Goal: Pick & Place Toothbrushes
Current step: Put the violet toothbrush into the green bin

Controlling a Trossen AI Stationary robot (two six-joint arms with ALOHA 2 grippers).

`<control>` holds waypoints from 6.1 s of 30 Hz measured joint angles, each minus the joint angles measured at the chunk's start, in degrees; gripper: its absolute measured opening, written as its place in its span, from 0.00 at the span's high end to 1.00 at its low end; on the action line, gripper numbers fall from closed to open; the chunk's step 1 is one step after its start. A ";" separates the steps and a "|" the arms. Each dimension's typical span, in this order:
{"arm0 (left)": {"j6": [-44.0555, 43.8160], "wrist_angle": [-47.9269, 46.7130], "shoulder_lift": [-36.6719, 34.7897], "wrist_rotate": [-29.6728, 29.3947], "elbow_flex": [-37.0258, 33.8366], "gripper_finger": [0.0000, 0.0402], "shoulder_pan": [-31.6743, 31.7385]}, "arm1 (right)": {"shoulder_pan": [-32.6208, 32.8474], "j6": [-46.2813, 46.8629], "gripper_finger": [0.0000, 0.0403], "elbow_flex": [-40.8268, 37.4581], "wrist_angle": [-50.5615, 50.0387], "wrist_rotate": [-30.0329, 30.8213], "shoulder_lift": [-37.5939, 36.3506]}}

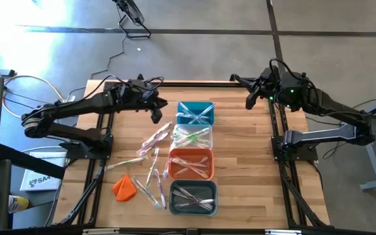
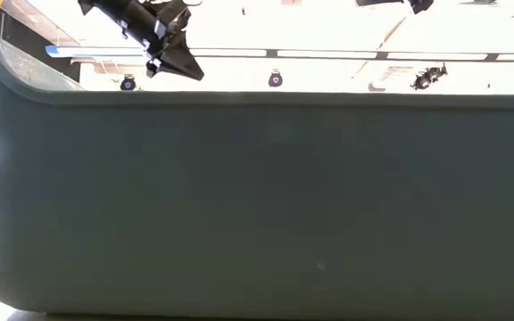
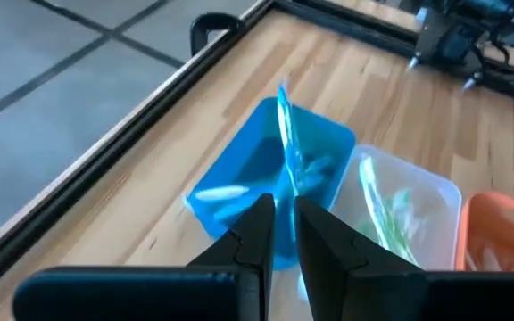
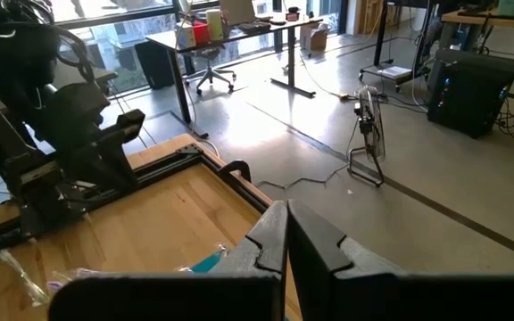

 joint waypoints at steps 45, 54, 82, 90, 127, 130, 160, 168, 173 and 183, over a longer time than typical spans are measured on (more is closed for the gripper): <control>-6.64 -10.34 -0.85 1.55 0.02 0.89 -0.07 | 0.00 0.00 0.99 0.00 0.00 -0.17 0.20; -6.66 -10.30 -0.85 2.86 0.02 0.89 -0.07 | 0.00 0.00 0.99 0.01 0.02 -0.17 0.20; -10.23 -5.69 -0.63 2.85 0.07 0.89 -0.07 | 0.00 0.00 0.99 0.00 0.00 -0.04 0.20; -10.11 -9.37 -1.14 2.84 0.07 0.89 -0.07 | 0.00 0.00 0.99 0.00 0.00 -0.02 0.20; -15.06 -27.34 -0.70 5.44 0.09 0.86 -0.07 | 0.00 -0.04 0.99 0.00 -0.02 -0.02 0.20; -16.63 -28.87 -0.70 6.31 0.09 0.82 -0.07 | 0.00 -0.04 0.99 0.00 -0.02 -0.02 0.20; -20.88 -33.66 8.55 5.95 0.09 0.57 -1.38 | 0.00 -0.07 0.99 0.00 -3.02 -0.19 0.22; -20.70 -28.64 16.11 5.84 0.07 0.57 -2.44 | 0.00 -0.04 0.99 0.00 -3.54 -0.17 0.22; -20.54 -26.43 19.52 4.76 0.07 0.57 -2.32 | 0.00 -0.04 0.99 0.02 -3.52 -0.17 0.22; -18.64 -23.05 25.60 4.61 0.07 0.57 -2.34 | 0.00 -0.04 0.99 0.00 -3.54 -0.17 0.22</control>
